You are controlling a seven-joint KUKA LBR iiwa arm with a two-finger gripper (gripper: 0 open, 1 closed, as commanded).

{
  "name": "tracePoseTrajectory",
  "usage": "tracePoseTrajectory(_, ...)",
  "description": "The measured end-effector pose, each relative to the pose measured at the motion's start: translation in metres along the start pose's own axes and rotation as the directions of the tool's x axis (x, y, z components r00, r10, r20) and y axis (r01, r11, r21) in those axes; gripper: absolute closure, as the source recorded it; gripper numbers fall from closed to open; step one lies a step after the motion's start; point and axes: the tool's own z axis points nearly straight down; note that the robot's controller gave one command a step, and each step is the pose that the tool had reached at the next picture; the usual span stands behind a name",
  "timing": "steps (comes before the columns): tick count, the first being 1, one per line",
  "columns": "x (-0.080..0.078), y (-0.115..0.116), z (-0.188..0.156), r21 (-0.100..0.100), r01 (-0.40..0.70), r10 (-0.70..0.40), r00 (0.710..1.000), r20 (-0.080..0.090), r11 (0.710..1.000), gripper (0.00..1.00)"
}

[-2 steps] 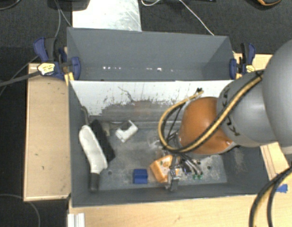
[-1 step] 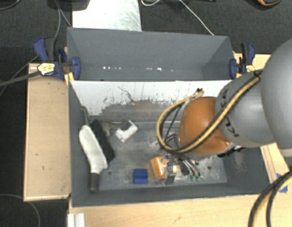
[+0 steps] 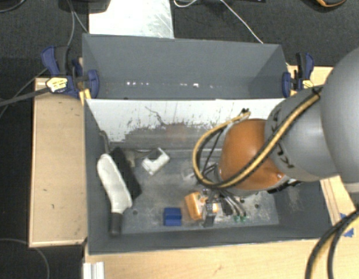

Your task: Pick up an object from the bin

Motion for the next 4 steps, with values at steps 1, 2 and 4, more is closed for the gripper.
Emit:
tracePoseTrajectory(1,-0.015,-0.001,-0.090,-0.001,0.004,-0.004,1.000,0.009,1.000,1.00)
tracePoseTrajectory(2,-0.024,-0.010,0.004,-0.001,-0.001,0.001,1.000,0.015,1.000,1.00)
tracePoseTrajectory(4,-0.055,0.015,0.000,0.000,0.103,-0.103,0.994,0.021,0.995,1.00)
